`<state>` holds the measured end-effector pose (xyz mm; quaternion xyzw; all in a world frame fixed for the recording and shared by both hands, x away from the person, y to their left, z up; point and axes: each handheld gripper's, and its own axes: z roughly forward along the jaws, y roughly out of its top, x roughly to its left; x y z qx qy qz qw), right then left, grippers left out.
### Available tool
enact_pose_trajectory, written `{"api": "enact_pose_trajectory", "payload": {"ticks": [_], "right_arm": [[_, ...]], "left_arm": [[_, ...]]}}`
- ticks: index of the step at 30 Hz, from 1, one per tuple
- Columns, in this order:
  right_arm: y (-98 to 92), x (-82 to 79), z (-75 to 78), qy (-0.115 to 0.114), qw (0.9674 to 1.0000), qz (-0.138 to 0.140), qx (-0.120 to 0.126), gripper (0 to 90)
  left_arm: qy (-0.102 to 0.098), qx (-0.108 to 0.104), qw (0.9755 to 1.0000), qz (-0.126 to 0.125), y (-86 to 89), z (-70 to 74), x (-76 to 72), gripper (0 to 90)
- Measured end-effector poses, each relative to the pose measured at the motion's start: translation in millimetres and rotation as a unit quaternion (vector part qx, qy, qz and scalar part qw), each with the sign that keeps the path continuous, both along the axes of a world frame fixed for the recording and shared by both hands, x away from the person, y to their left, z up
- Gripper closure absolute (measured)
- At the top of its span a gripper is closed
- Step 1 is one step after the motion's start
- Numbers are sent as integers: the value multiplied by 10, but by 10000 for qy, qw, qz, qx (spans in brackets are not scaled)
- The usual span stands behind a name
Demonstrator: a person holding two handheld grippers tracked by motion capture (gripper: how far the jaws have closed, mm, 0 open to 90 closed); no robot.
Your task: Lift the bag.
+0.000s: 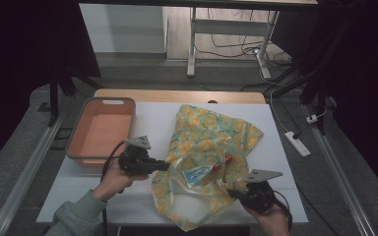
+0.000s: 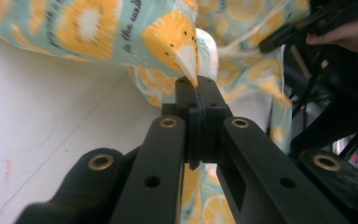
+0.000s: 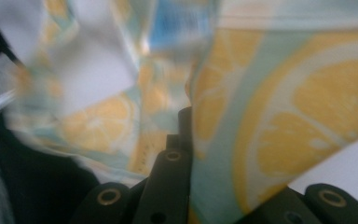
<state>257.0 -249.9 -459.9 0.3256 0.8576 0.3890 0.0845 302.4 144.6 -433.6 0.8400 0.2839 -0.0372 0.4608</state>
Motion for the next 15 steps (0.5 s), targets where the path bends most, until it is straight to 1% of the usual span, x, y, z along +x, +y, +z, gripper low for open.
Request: {"api": "enact_pose_trajectory", "payload": {"ticks": [1, 3, 4, 6, 8, 9, 10, 11, 12, 13, 14, 15], "right_arm": [[-18, -16, 106, -163, 9998, 12, 94, 895], [-62, -47, 406, -547, 9977, 60, 404, 896], [-76, -54, 556, -757, 9960, 39, 481, 897], [-94, -38, 842, -1164, 9916, 17, 558, 898], [-106, 16, 1106, -1485, 9872, -53, 585, 898], [-112, 62, 1225, -1623, 9847, -69, 635, 898], [-124, 118, 1334, -1700, 9824, -75, 767, 898], [-131, 181, 1436, -1748, 9806, -110, 879, 899], [-136, 254, 1529, -1823, 9789, -154, 913, 898], [-143, 329, 1611, -1924, 9769, -236, 904, 898], [-160, 407, 1682, -1969, 9744, -297, 1049, 899], [-183, 486, 1745, -1984, 9720, -332, 1214, 899]], "left_arm": [[-21, -121, 9999, 13, 50, 45, -21, 893], [-133, -333, 9993, 72, 138, 152, -68, 893], [-214, -449, 9987, 94, 182, 221, -92, 893], [-452, -678, 9965, 185, 270, 388, -147, 894], [-675, -914, 9931, 290, 368, 571, -190, 894], [-789, -992, 9913, 362, 415, 663, -204, 894], [-911, -1045, 9894, 433, 464, 756, -211, 894], [-995, -1147, 9873, 472, 510, 844, -210, 894], [-1059, -1234, 9853, 513, 548, 928, -205, 894], [-1157, -1276, 9833, 590, 577, 1007, -200, 894], [-1242, -1344, 9810, 648, 602, 1078, -191, 894], [-1270, -1451, 9792, 635, 624, 1141, -174, 894]]}}
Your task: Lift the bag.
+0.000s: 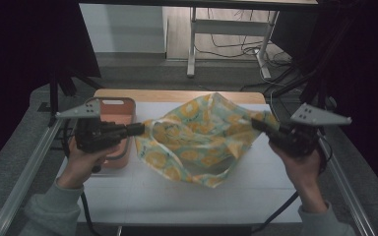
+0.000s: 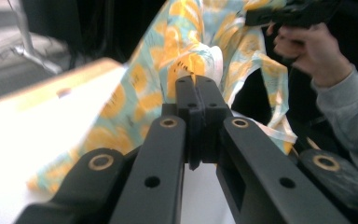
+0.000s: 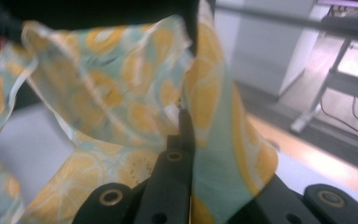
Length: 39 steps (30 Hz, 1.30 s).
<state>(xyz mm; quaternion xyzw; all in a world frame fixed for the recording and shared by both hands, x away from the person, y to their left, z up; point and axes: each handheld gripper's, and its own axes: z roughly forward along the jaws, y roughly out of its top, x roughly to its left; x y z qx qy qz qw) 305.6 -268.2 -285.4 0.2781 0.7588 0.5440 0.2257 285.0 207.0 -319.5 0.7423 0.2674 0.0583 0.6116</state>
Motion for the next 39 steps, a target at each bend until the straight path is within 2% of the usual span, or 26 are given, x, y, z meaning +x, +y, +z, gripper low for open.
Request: {"api": "enact_pose_trajectory", "payload": {"ticks": [1, 3, 5, 7, 9, 12, 15, 18, 19, 21, 23, 24, 25, 26, 27, 28, 29, 30, 31, 33, 34, 37, 39], "right_arm": [[-12, 70, 56, -54, 9999, -51, 71, 898], [-30, 205, 140, -173, 9996, -205, 67, 898], [-71, 354, 160, -182, 9991, -335, 203, 898], [-104, 487, 135, -196, 9984, -496, 212, 898], [-124, 631, 40, 26, 9981, -575, 219, 897], [-120, 820, -211, 397, 9970, -668, 40, 896], [-123, 923, -469, 669, 9952, -702, -100, 893], [-119, 987, -721, 955, 9934, -613, -178, 889], [-115, 1001, -797, 1030, 9929, -566, -194, 887], [-115, 1009, -902, 1122, 9924, -485, -156, 883], [-107, 1005, -954, 1172, 9923, -397, -104, 869], [-96, 1002, -973, 1197, 9921, -370, -109, 846], [-79, 997, -994, 1217, 9920, -322, -121, 789], [-58, 992, -1017, 1226, 9919, -281, -170, 709], [-41, 982, -1036, 1212, 9919, -286, -232, 614], [-34, 963, -1053, 1160, 9924, -327, -266, 505], [-44, 933, -1062, 1088, 9931, -358, -242, 417], [-74, 889, -1067, 1001, 9943, -347, -133, 381], [-121, 838, -1066, 930, 9952, -307, -5, 356], [-226, 730, -1065, 919, 9953, -250, 168, 299], [-271, 674, -1072, 936, 9951, -266, 168, 274], [-387, 526, -1134, 1060, 9935, -423, 19, 228], [-476, 459, -1211, 1236, 9912, -463, -31, 218]], "left_arm": [[-43, -65, 10000, 11, 9, 54, 19, 894], [-145, -1, 9998, 160, -12, 126, 74, 894], [-91, -72, 9998, 182, -50, 143, 171, 894], [-22, 4, 9997, 249, -125, 104, 289, 894], [121, 213, 9992, 320, -236, -1, 432, 893], [404, 468, 9973, 386, -379, -221, 639, 893], [638, 843, 9929, 541, -481, -478, 790, 891], [937, 1084, 9881, 553, -531, -757, 874, 889], [990, 1148, 9868, 567, -530, -826, 880, 889], [1068, 1162, 9861, 522, -520, -917, 875, 885], [1082, 1219, 9850, 562, -512, -961, 861, 812], [1088, 1271, 9842, 581, -517, -985, 854, 738], [1071, 1414, 9818, 671, -529, -1008, 846, 598], [1003, 1619, 9782, 828, -542, -1027, 831, 410], [905, 1777, 9759, 891, -532, -1044, 811, 251], [865, 1816, 9750, 946, -502, -1052, 786, 151], [825, 1751, 9761, 984, -446, -1051, 754, 109], [787, 1623, 9786, 989, -377, -1047, 712, 99], [749, 1569, 9798, 990, -307, -1040, 666, 107], [685, 1587, 9788, 1100, -194, -1042, 563, 124], [674, 1606, 9782, 1135, -152, -1058, 510, 140], [659, 1671, 9753, 1288, -75, -1126, 368, 159], [693, 1659, 9753, 1284, -36, -1165, 284, 164]]}}
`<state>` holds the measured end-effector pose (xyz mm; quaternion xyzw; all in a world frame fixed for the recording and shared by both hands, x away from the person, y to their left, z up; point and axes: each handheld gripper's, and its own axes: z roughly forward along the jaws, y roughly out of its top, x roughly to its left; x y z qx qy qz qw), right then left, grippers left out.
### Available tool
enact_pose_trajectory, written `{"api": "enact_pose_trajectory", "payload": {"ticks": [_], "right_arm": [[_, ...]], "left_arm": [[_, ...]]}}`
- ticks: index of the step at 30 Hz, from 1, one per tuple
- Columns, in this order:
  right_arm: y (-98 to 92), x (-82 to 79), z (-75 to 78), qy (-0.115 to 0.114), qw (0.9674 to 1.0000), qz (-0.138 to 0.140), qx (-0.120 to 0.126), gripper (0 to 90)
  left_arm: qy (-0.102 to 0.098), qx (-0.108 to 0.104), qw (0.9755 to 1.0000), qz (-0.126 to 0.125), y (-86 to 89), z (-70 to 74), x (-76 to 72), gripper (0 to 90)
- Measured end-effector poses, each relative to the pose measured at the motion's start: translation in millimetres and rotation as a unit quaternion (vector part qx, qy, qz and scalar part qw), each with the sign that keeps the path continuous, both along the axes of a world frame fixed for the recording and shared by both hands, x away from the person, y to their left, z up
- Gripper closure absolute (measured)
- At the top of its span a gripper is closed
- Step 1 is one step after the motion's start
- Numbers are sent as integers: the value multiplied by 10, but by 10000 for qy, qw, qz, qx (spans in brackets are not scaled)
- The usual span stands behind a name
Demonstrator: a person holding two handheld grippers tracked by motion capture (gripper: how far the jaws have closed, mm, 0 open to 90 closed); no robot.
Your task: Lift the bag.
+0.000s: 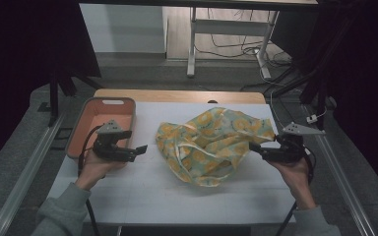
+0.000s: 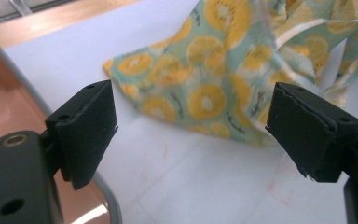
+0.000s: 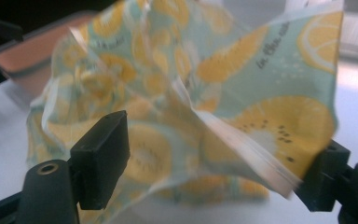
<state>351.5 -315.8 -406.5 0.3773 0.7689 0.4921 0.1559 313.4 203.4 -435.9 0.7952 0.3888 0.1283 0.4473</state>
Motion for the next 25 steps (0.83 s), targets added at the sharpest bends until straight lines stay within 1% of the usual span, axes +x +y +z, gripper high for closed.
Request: {"api": "enact_pose_trajectory", "payload": {"ticks": [2, 4, 8, 10, 12, 13, 15, 18, 20, 22, 25], "right_arm": [[-80, -67, -92, 77, 9999, -72, -50, 218], [-126, -138, -186, 117, 9999, -72, -73, 220], [-125, -271, -382, 85, 9998, 55, -177, 231], [-109, -318, -457, 91, 9995, 159, -244, 240], [-97, -345, -490, 48, 9994, 171, -308, 244], [-97, -353, -491, 33, 9991, 169, -399, 244], [-127, -379, -488, 0, 9982, 98, -592, 239], [-217, -414, -523, 13, 9986, -17, -519, 239], [-245, -434, -547, 39, 9988, -32, -492, 236], [-240, -446, -563, 29, 9988, -11, -488, 234], [-197, -435, -576, -9, 9985, 16, -552, 233]], "left_arm": [[5, 42, 10000, -3, 26, -38, -87, 169], [20, 101, 9999, 10, 41, -82, -164, 177], [113, 137, 9998, -44, 51, -186, -284, 188], [91, 156, 9998, -38, 50, -207, -334, 191], [81, 155, 9998, -43, 49, -216, -366, 195], [54, 161, 9999, -22, 46, -222, -380, 196], [61, 202, 9998, -39, 45, -235, -398, 199], [81, 178, 9998, -51, 49, -249, -411, 200], [84, 190, 9998, -45, 47, -258, -411, 200], [95, 190, 9998, -45, 44, -268, -413, 200], [108, 202, 9997, -43, 39, -275, -416, 200]]}}
